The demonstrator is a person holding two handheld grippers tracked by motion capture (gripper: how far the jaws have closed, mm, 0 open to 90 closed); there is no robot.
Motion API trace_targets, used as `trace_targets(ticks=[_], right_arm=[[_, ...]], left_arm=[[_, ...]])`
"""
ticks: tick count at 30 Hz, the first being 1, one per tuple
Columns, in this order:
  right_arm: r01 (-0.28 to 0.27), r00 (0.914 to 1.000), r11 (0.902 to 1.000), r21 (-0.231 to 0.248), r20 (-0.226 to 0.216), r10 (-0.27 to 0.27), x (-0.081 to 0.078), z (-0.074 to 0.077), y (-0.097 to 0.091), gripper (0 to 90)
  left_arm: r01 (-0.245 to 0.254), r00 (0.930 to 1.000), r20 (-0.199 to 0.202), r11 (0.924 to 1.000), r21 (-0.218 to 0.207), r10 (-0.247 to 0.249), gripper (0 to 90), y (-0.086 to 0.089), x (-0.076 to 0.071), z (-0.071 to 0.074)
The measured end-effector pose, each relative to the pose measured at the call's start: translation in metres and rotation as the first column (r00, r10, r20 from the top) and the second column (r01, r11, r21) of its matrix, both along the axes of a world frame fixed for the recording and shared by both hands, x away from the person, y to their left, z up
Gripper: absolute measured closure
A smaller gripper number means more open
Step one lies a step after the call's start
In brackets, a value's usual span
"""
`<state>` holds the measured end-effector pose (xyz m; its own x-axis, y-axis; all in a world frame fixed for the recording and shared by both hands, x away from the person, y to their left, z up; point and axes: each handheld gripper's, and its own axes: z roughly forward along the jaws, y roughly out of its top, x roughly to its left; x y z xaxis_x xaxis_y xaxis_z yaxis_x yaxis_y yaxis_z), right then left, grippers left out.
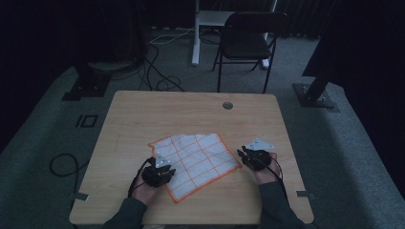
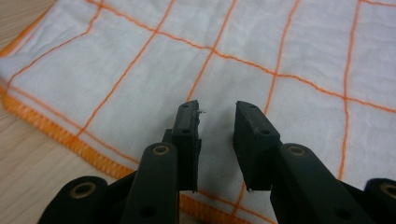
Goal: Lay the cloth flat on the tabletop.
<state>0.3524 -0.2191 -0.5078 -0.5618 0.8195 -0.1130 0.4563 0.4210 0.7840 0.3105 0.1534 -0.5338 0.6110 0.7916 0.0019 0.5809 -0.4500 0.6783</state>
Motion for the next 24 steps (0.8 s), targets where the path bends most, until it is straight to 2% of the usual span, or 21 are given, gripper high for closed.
trace_targets(ticks=[4,13,16,20,24], right_arm=[[-0.019,0.9998,0.9998,0.002,0.002,0.019,0.004,0.001,0.008,70.8],[-0.053,0.9986,0.9984,0.019,0.003,0.053,0.013,0.001,0.028,70.0],[-0.06,0.9982,0.9978,0.03,-0.005,0.06,0.018,-0.001,0.034,69.1],[-0.076,0.997,0.9959,0.049,-0.011,0.077,0.025,-0.003,0.043,63.7],[-0.091,0.9956,0.9947,0.048,-0.019,0.092,0.033,-0.005,0.053,60.7]], left_arm=[[-0.037,0.9993,0.006,0.9993,-0.003,0.037,71.4,0.011,0.005,-0.001],[-0.104,0.9941,0.031,0.9942,0.026,0.104,68.8,0.032,0.015,0.0],[-0.122,0.9921,0.032,0.9922,0.027,0.121,67.5,0.036,0.021,0.0],[-0.134,0.9907,0.028,0.9908,0.021,0.133,67.2,0.038,0.028,0.0],[-0.148,0.9885,0.033,0.9887,0.022,0.147,66.9,0.04,0.035,0.0]])
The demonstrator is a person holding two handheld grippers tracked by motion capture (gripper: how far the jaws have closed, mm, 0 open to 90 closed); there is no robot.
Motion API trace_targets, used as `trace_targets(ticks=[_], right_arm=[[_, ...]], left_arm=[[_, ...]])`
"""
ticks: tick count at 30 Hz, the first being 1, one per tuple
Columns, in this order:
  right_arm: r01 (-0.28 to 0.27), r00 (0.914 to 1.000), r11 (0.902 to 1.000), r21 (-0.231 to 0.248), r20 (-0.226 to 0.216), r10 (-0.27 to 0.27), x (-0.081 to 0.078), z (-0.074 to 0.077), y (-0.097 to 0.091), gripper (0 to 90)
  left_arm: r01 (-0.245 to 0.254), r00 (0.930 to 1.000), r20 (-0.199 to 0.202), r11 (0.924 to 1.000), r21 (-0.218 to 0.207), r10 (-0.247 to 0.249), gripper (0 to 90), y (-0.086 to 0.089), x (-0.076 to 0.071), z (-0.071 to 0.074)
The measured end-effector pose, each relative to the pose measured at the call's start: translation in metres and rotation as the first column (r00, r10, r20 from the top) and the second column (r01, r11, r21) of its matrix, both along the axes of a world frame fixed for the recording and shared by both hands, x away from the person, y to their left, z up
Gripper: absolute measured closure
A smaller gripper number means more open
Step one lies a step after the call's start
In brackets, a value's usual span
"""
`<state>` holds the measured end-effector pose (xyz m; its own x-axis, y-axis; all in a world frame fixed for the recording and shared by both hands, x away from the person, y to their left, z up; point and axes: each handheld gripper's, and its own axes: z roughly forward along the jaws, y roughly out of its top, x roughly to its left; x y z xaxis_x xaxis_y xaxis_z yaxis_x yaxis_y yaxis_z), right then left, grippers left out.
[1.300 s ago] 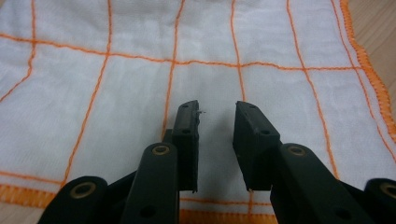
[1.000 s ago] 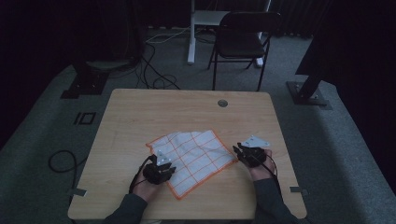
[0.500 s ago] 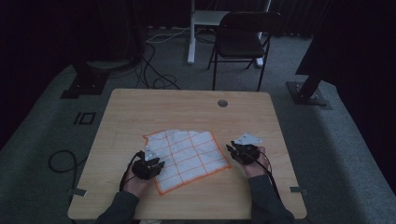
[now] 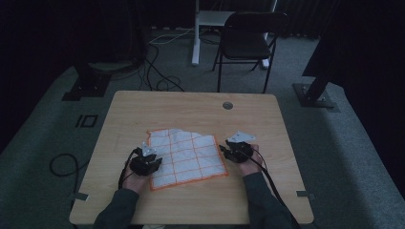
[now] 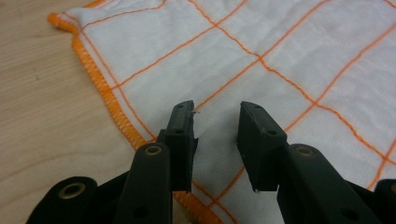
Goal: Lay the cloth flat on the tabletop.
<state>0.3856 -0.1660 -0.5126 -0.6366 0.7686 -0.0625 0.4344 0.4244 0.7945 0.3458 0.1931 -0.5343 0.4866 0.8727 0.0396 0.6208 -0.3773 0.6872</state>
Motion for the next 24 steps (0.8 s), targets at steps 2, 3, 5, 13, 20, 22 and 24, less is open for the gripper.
trace_targets(ticks=[2,3,5,13,20,22,24], right_arm=[[-0.005,0.9998,1.0,0.006,-0.017,0.005,0.005,-0.002,0.004,58.6],[-0.007,0.9997,0.9999,0.008,-0.024,0.008,0.007,-0.003,0.006,57.9],[-0.01,0.9993,0.9999,0.014,-0.036,0.011,0.011,-0.005,0.01,57.0],[0.001,0.9973,0.9999,0.013,-0.074,0.0,0.032,-0.014,0.018,49.6],[0.019,0.9931,0.9987,0.046,-0.116,-0.014,0.051,-0.019,0.018,44.5],[0.013,0.9925,0.9989,0.046,-0.122,-0.007,0.055,-0.021,0.02,43.5],[0.007,0.992,0.999,0.045,-0.127,-0.002,0.059,-0.022,0.022,43.3]], left_arm=[[-0.013,0.9999,0.006,0.9999,-0.005,0.013,66.3,0.001,0.004,-0.001],[-0.015,0.9998,0.009,0.9999,-0.003,0.015,65.9,0.001,0.005,-0.001],[-0.019,0.9998,0.011,0.9998,-0.006,0.019,65.8,0.001,0.008,-0.001],[-0.032,0.999,0.031,0.9988,-0.036,0.033,65.7,0.002,0.018,-0.004],[-0.035,0.9987,0.034,0.9986,-0.04,0.037,65.8,0.0,0.023,-0.005],[-0.036,0.9987,0.035,0.9985,-0.041,0.038,65.8,-0.001,0.025,-0.005],[-0.038,0.9986,0.036,0.9984,-0.041,0.04,65.8,-0.002,0.027,-0.005]])
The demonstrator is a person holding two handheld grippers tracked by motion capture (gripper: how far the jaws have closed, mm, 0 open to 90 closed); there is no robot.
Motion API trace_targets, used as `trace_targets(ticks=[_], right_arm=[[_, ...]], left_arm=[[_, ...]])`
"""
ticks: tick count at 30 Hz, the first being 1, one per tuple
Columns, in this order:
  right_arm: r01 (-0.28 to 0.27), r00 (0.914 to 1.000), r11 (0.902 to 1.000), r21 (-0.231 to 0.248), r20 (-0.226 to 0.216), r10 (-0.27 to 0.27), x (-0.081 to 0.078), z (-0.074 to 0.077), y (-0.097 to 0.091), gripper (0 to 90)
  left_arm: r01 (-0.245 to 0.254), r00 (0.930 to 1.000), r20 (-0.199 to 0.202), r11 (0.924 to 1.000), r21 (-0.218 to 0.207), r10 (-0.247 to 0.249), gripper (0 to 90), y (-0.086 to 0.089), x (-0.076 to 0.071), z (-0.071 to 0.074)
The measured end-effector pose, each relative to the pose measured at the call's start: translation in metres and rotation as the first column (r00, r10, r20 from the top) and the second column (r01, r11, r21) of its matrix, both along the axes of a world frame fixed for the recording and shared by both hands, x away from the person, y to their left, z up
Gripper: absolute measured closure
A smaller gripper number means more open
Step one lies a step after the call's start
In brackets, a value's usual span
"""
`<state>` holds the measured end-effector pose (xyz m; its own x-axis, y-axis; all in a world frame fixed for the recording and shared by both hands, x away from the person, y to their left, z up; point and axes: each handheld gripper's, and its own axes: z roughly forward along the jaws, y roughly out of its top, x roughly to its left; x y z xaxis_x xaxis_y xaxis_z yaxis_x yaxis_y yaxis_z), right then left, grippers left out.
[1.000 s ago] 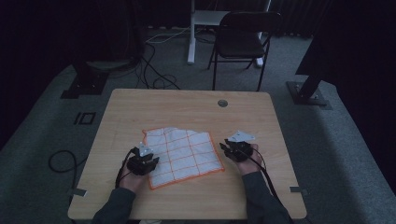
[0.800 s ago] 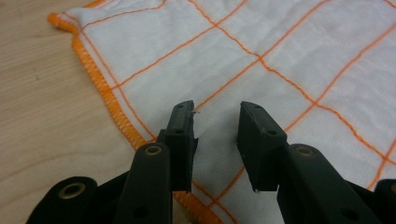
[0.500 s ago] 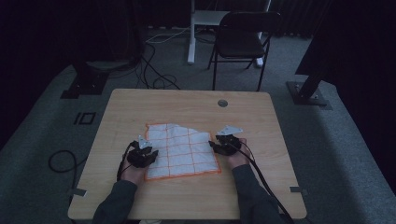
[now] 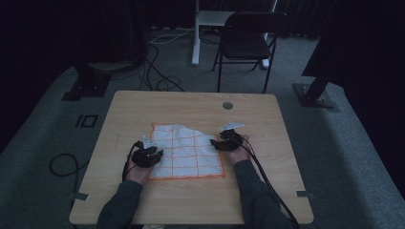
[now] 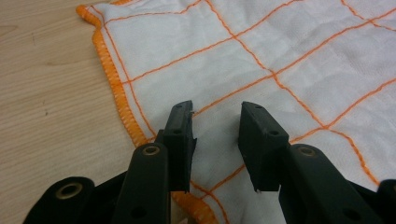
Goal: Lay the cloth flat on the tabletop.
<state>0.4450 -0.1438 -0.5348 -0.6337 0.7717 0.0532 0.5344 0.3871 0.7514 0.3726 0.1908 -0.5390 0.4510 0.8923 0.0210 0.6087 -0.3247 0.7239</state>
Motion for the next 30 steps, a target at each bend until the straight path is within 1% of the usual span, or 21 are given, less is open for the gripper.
trace_targets(ticks=[2,4,5,6,8,9,11,12,13,14,15,17,19,20,21,24,27,30], right_arm=[[-0.007,1.0,1.0,0.006,-0.005,0.007,0.003,-0.001,0.0,43.3],[-0.007,0.9997,0.9999,0.014,-0.023,0.007,0.008,-0.003,0.002,44.3],[-0.013,0.9995,0.9996,0.026,-0.03,0.014,0.011,-0.003,0.002,45.1],[-0.013,0.9992,0.9991,0.04,-0.037,0.015,0.012,-0.003,0.003,46.6],[-0.017,0.9988,0.9984,0.054,-0.045,0.02,0.013,-0.005,0.004,50.5],[-0.017,0.9987,0.9985,0.052,-0.048,0.019,0.014,-0.006,0.004,52.8],[-0.016,0.9981,0.9983,0.056,-0.058,0.02,0.014,-0.007,0.003,61.2],[-0.015,0.998,0.9982,0.058,-0.061,0.019,0.014,-0.007,0.002,63.9],[-0.011,0.9984,0.9986,0.051,-0.054,0.014,0.013,-0.006,0.001,70.0],[-0.008,0.9986,0.9988,0.049,-0.053,0.01,0.013,-0.005,0.001,73.9],[-0.009,0.9986,0.9986,0.051,-0.051,0.012,0.012,-0.004,0.001,76.9],[-0.012,0.9991,0.9991,0.04,-0.04,0.013,0.011,-0.001,0.001,83.2],[-0.011,0.9993,0.9993,0.036,-0.036,0.012,0.01,0.0,0.001,84.5],[-0.008,0.9996,0.9996,0.027,-0.025,0.008,0.01,0.002,0.0,85.0],[-0.001,1.0,0.9997,0.023,-0.007,0.001,0.008,0.006,-0.003,85.4],[0.0,1.0,0.9993,0.037,0.009,-0.001,0.003,0.015,-0.007,85.0],[-0.026,0.9993,0.9979,0.059,0.028,0.024,-0.005,0.025,-0.007,84.9],[-0.066,0.9971,0.9946,0.08,0.044,0.062,-0.016,0.033,-0.002,85.0]], left_arm=[[0.001,1.0,0.0,1.0,0.001,-0.001,65.9,-0.001,0.001,0.0],[0.001,1.0,-0.001,1.0,0.003,-0.001,65.9,-0.002,0.002,0.0],[0.004,1.0,-0.001,1.0,0.002,-0.004,66.1,-0.002,0.003,0.0],[0.004,1.0,-0.001,1.0,0.001,-0.004,66.3,-0.002,0.003,0.0],[0.002,1.0,-0.005,1.0,0.001,-0.002,66.6,-0.003,0.004,0.0],[0.002,1.0,-0.005,1.0,0.0,-0.002,66.7,-0.003,0.004,0.0],[0.002,1.0,-0.005,1.0,0.001,-0.002,66.8,-0.003,0.004,0.0],[0.002,1.0,-0.005,1.0,-0.001,-0.002,66.8,-0.003,0.004,0.0],[0.001,1.0,-0.006,1.0,-0.002,-0.001,66.9,-0.003,0.004,0.0],[0.001,1.0,-0.007,1.0,-0.003,-0.001,67.0,-0.003,0.004,0.0],[0.001,1.0,-0.008,1.0,-0.002,-0.001,67.3,-0.004,0.004,0.001],[0.003,0.9999,-0.01,1.0,-0.003,-0.003,67.8,-0.004,0.004,0.001],[0.005,0.9999,-0.011,1.0,-0.004,-0.005,67.9,-0.004,0.004,0.001],[0.009,0.9998,-0.015,0.9999,-0.008,-0.009,67.9,-0.006,0.003,0.001],[0.012,0.9998,-0.016,0.9999,-0.011,-0.012,67.9,-0.007,0.003,0.001],[0.028,0.9993,-0.024,0.9996,-0.006,-0.028,67.9,-0.011,0.0,0.002],[0.039,0.9989,-0.026,0.9992,-0.003,-0.039,67.9,-0.014,-0.001,0.002],[0.041,0.9987,-0.029,0.9992,-0.002,-0.041,67.9,-0.014,-0.002,0.002]])
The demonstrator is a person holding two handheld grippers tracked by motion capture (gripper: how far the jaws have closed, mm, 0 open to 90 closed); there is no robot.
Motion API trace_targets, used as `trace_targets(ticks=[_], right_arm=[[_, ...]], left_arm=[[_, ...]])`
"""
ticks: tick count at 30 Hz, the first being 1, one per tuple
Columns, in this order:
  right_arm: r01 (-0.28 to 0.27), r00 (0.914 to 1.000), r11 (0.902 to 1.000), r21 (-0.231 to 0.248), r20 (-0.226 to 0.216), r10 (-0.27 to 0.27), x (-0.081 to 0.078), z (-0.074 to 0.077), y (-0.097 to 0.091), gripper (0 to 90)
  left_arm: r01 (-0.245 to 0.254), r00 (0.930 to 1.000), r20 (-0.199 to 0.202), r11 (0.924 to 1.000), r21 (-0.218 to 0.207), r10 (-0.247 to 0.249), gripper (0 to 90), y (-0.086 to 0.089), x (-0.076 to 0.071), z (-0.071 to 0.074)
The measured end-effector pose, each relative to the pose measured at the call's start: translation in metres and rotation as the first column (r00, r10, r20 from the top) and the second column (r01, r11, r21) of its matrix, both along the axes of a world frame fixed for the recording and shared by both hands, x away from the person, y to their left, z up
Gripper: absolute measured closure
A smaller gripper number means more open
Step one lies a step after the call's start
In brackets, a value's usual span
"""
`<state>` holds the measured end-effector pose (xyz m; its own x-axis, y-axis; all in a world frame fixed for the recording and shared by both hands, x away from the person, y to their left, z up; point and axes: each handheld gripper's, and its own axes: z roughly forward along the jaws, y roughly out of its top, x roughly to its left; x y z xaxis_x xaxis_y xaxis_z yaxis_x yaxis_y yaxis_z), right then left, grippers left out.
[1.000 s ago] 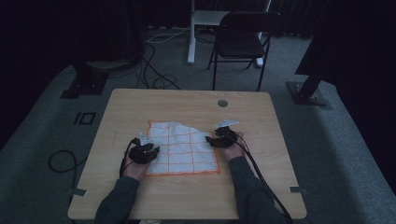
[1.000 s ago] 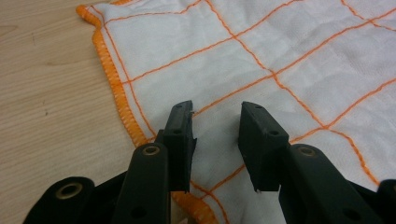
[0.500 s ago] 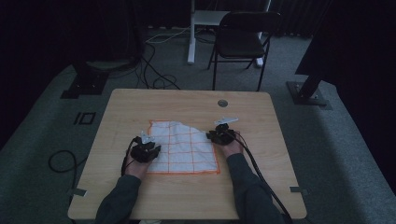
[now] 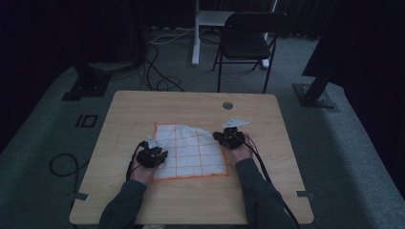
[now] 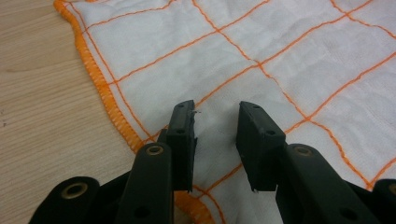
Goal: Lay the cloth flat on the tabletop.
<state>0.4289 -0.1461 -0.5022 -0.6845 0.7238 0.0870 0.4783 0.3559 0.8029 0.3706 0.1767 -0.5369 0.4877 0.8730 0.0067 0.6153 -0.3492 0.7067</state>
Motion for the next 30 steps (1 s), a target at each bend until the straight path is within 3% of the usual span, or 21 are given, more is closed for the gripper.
trace_targets(ticks=[6,12,16,19,22,25,30], right_arm=[[-0.084,0.996,0.9963,0.014,0.031,0.084,-0.026,0.008,0.02,85.1],[-0.191,0.9806,0.9811,-0.029,0.039,0.192,-0.056,0.002,0.045,85.3],[-0.25,0.9679,0.9677,-0.036,0.02,0.25,-0.07,-0.008,0.059,85.3],[-0.291,0.9566,0.9556,-0.044,-0.025,0.29,-0.074,-0.015,0.066,83.9],[-0.333,0.9418,0.9416,-0.048,-0.065,0.33,-0.074,-0.019,0.067,70.8],[-0.331,0.9432,0.9432,-0.029,-0.039,0.33,-0.073,-0.011,0.063,63.5],[-0.239,0.9695,0.9698,-0.048,0.044,0.241,-0.063,0.005,0.05,65.3]], left_arm=[[0.006,1.0,-0.003,0.9999,0.011,-0.006,67.9,-0.001,-0.001,0.001],[0.019,0.9998,-0.002,0.9995,0.024,-0.019,67.9,-0.003,-0.004,0.003],[0.021,0.9998,-0.002,0.9995,0.024,-0.021,67.7,-0.002,-0.005,0.003],[0.02,0.9998,-0.003,0.9996,0.021,-0.02,67.8,-0.001,-0.005,0.003],[0.019,0.9998,-0.002,0.9996,0.019,-0.019,67.8,0.0,-0.005,0.002],[0.019,0.9998,-0.001,0.9997,0.016,-0.019,67.7,0.0,-0.005,0.002],[0.018,0.9998,-0.001,0.9998,0.012,-0.018,67.6,0.0,-0.005,0.001]])
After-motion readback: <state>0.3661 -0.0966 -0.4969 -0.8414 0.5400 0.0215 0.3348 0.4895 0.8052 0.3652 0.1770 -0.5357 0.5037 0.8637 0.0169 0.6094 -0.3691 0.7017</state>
